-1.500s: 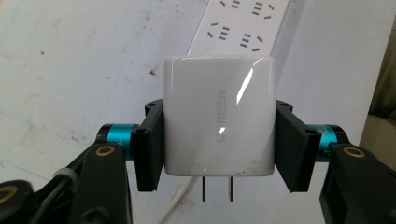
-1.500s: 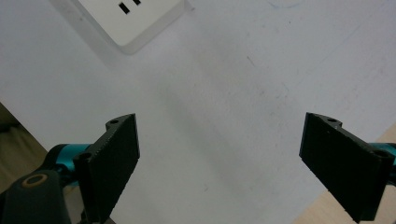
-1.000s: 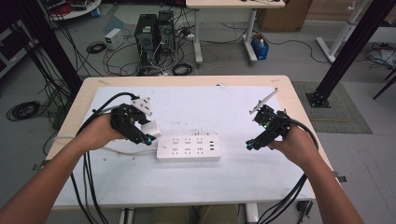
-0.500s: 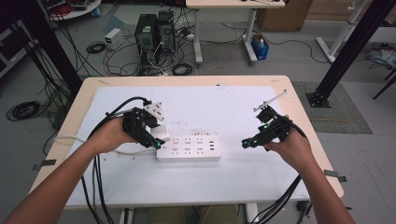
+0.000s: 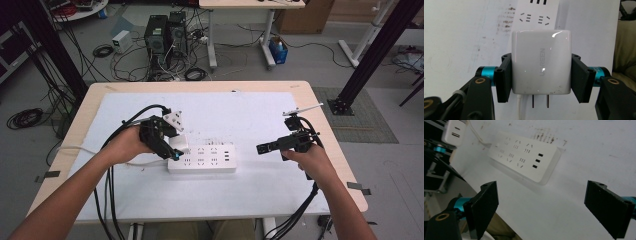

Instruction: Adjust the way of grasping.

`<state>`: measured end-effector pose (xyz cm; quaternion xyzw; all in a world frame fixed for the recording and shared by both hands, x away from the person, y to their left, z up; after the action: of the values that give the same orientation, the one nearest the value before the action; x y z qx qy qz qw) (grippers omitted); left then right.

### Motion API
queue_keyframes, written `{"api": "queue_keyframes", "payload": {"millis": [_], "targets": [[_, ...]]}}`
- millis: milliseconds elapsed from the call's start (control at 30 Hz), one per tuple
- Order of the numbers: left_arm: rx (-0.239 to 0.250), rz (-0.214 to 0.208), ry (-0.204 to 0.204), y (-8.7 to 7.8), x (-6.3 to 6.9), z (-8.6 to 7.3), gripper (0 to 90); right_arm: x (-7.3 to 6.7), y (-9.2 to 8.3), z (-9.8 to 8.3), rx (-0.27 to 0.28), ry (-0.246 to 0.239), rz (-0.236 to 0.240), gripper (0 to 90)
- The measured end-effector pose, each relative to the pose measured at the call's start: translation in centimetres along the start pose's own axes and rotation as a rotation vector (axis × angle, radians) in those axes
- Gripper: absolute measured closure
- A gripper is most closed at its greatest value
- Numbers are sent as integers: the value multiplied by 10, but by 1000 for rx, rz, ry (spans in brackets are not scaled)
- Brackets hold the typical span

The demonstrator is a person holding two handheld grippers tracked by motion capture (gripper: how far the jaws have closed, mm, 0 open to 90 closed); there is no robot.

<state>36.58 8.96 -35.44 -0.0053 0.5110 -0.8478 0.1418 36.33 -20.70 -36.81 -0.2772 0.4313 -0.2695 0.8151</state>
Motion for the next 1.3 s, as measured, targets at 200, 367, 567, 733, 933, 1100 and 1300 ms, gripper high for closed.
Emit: {"api": "queue_keyframes", "payload": {"millis": [200, 367, 567, 733, 933, 1100, 1300], "targets": [[28, -5, 15, 3, 4, 10, 426, -6, 3, 1, 17, 49, 75, 115], [75, -9, 11, 2, 6, 16, 426, -11, 4, 2, 30, 64, 117, 115], [166, -13, 21, 2, 8, 26, 426, -18, 5, 4, 36, 82, 147, 115], [192, -33, 21, 8, 12, 32, 426, -22, 8, 6, 40, 89, 163, 115], [200, -52, 51, 17, 19, 43, 426, -26, 13, 8, 36, 107, 186, 115], [210, -57, 54, 25, 24, 53, 426, -32, 19, 10, 37, 114, 220, 115], [225, -64, 70, 31, 29, 66, 426, -37, 24, 13, 43, 129, 244, 115]]}}
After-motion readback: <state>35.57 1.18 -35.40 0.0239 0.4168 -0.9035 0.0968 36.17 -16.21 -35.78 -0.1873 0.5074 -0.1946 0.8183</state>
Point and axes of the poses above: each handheld gripper's, and its own axes: y roughly forward along the jaws, z roughly out of its top, x roughly to its right, the point moved 7 cm from there along y, roughly forward along the jaws, and after that the axes turned 3 degrees about z, right-handed, at the moved point
